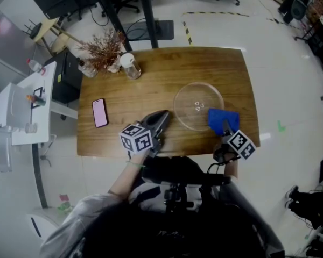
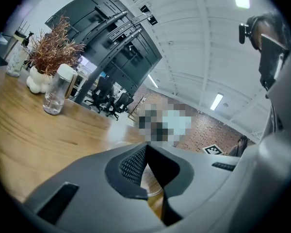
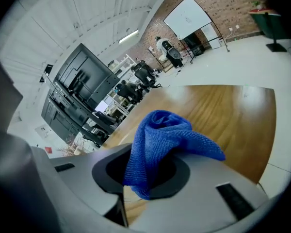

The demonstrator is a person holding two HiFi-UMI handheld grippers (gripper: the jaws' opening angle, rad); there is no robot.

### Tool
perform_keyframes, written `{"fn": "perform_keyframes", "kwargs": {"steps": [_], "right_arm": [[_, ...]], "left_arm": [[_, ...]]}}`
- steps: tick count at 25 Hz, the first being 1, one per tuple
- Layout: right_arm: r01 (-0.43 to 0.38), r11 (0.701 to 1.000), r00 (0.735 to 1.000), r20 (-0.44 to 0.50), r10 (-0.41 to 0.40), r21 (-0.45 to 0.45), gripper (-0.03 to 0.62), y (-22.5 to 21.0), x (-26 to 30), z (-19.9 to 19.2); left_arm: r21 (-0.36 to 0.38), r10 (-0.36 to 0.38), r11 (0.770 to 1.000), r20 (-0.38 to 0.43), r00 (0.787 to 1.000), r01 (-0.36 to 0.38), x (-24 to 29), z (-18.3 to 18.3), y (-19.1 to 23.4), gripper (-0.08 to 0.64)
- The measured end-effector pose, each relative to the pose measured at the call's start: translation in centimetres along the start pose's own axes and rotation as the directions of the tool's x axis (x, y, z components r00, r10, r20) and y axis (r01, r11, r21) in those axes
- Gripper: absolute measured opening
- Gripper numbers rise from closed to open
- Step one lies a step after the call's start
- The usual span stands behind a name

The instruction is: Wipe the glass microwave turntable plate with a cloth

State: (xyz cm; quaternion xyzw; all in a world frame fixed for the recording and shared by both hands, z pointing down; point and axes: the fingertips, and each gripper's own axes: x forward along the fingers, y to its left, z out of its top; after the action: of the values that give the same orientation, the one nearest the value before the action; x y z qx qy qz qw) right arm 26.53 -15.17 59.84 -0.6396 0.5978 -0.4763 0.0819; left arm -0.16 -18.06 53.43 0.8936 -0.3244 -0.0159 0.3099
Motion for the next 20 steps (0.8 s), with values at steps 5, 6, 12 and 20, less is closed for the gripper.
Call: {"fn": "perform_keyframes", "kwargs": {"steps": [5, 6, 12, 20], "right_arm": [[-0.145, 0.989, 0.989, -0.026, 0.144, -0.010, 0.078, 5.9, 0.0, -1.1], [-0.177, 0.984, 0.983, -0.048, 0.176, -0.005, 0.078, 7.1, 0.2, -1.9], [-0.313, 0.950, 0.918, -0.251, 0.307, 0.018, 0.078, 12.4, 1.9, -8.8], [-0.244, 0.970, 0.906, -0.362, 0.221, -0.020, 0.078, 9.4, 3.0, -12.9]], "left_arm": [[-0.006, 0.012, 1.000, 0.009, 1.000, -0.012, -0.5, 0.1, 0.4, 0.002], [-0.009, 0.016, 1.000, 0.012, 1.000, -0.016, -0.6, 0.1, 0.5, 0.002], [-0.024, 0.035, 0.999, 0.038, 0.999, -0.034, -1.1, 0.6, 0.9, 0.002], [-0.030, 0.047, 0.999, 0.053, 0.997, -0.046, -1.4, 0.5, 1.3, 0.002]]}}
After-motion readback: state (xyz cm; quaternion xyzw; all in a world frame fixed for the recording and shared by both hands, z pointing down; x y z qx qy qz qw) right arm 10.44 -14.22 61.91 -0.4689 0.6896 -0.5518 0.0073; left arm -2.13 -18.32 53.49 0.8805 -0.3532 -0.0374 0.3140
